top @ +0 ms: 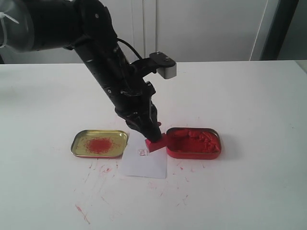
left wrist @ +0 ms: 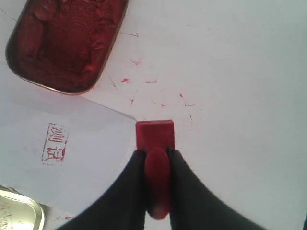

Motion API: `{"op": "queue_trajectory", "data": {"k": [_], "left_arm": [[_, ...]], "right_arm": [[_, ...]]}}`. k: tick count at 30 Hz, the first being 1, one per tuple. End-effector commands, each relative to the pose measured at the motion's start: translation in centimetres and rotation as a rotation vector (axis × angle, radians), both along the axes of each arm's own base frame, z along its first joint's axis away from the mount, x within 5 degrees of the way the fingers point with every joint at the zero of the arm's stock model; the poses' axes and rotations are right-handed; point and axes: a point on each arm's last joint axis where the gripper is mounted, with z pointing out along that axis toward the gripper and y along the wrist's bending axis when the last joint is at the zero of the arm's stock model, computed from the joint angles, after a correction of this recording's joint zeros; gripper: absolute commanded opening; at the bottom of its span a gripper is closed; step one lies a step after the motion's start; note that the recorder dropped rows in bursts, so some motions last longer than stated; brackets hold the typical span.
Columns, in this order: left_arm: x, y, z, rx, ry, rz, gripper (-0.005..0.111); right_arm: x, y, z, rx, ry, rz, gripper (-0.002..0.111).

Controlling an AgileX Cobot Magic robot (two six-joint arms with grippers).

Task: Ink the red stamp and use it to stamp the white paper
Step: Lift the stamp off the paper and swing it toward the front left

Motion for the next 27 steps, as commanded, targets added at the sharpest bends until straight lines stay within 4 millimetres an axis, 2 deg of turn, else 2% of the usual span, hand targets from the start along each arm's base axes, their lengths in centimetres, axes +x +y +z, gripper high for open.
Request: {"op": "queue_trajectory", "data": {"k": [1, 10, 17, 22, 27], "left_arm": [[-0.8, 0.1, 0.4, 0.012, 0.060, 0.013, 0.000], [-0.4, 1.0, 0.2, 0.059, 0.092, 0.085, 0.000], [1.1, 3.8, -0.4, -0.009, 0.234, 0.221, 0.000], [1.0, 5.9, -1.8, 0.000, 0.271, 0.295, 0.000], [0.3, 7.1, -2.5, -0.022, 0.266, 0.349, 0.000]], "right_arm": [[0.0, 0.0, 0.0, -0.001, -0.014, 0.000, 0.000], [0.0, 0.0, 0.0, -0.001, -0.014, 0.000, 0.000], [0.0, 0.0, 0.0, -0.001, -0.014, 0.000, 0.000], [0.0, 0.0, 0.0, -0.001, -0.014, 0.000, 0.000], [0.0, 0.0, 0.0, -0.001, -0.014, 0.000, 0.000]]}}
